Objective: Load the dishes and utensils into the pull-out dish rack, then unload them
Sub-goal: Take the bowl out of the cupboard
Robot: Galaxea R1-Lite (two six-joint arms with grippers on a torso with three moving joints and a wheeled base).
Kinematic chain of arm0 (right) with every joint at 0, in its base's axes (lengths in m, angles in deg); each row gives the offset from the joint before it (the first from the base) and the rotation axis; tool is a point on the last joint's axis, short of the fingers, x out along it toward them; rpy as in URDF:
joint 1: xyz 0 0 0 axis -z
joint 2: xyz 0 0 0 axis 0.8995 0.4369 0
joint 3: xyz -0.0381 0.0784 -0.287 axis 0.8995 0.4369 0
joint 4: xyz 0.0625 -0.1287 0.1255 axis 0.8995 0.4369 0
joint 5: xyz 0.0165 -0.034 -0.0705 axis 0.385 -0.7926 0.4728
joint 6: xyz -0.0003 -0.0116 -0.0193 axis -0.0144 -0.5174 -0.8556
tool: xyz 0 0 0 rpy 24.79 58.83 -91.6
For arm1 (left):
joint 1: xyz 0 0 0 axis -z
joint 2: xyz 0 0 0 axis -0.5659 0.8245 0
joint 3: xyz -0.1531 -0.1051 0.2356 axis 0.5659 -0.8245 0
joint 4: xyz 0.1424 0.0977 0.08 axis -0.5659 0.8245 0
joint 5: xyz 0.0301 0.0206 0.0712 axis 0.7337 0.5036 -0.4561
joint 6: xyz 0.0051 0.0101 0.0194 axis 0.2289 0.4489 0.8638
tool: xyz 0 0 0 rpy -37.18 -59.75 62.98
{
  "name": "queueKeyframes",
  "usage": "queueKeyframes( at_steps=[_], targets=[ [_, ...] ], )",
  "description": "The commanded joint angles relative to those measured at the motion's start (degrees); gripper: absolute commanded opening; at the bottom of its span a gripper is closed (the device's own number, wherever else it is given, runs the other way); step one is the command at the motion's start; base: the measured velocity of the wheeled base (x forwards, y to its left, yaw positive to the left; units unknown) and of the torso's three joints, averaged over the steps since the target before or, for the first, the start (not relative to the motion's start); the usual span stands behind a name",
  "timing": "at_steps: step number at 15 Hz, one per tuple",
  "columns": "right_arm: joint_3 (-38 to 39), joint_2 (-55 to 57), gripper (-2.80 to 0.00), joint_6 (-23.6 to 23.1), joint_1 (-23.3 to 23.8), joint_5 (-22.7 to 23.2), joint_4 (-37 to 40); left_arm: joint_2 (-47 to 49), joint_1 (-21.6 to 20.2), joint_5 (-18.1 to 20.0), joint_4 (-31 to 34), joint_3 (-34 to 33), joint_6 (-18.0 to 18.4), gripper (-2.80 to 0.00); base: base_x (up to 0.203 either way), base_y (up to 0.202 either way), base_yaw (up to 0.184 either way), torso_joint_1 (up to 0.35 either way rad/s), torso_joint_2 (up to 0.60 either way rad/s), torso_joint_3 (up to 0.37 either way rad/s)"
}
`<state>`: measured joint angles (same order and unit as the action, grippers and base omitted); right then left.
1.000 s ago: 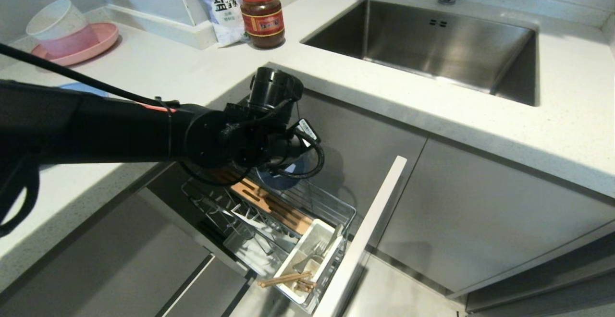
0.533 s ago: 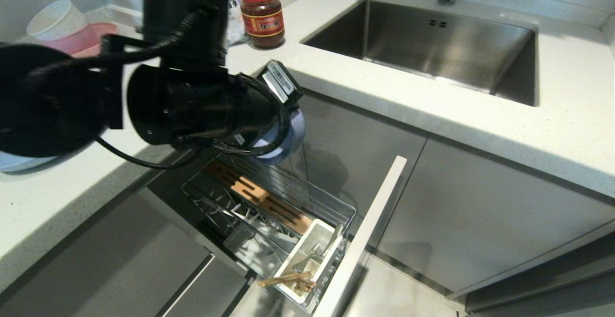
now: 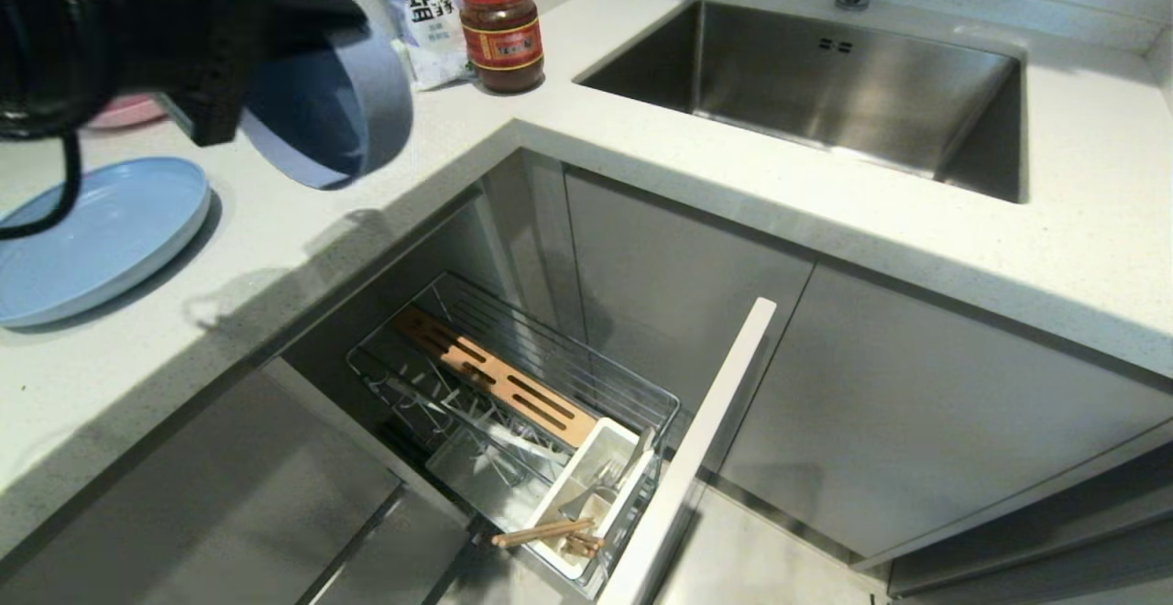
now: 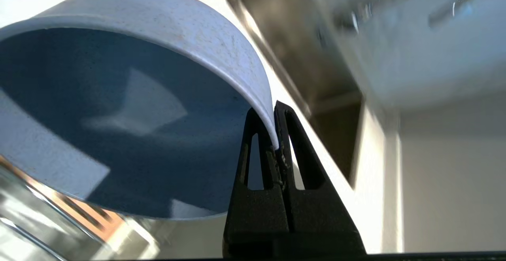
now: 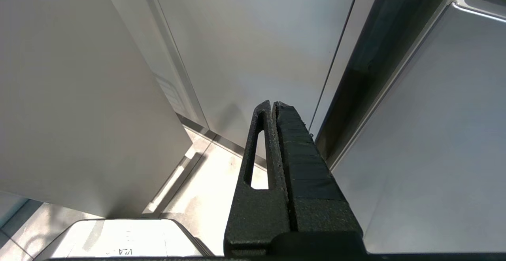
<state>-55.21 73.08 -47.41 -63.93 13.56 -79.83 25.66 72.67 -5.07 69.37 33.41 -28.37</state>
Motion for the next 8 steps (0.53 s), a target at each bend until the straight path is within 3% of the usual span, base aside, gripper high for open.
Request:
queueKeyframes(
  at_steps=[1, 8],
  targets=[
    [0.09, -0.24, -2.80, 0.00, -0.02, 0.00, -0.02, -3.08, -6.76, 0.11, 1.63, 2.00, 2.57, -2.80, 0.000, 0.000, 0.000, 0.000, 0.00, 0.000],
    [0.09, -0.24, -2.80, 0.00, 0.00, 0.00, -0.02, -2.95, -23.94, 3.53, 25.19, 16.97, 10.34, -2.80, 0.000, 0.000, 0.000, 0.000, 0.00, 0.000]
  ],
)
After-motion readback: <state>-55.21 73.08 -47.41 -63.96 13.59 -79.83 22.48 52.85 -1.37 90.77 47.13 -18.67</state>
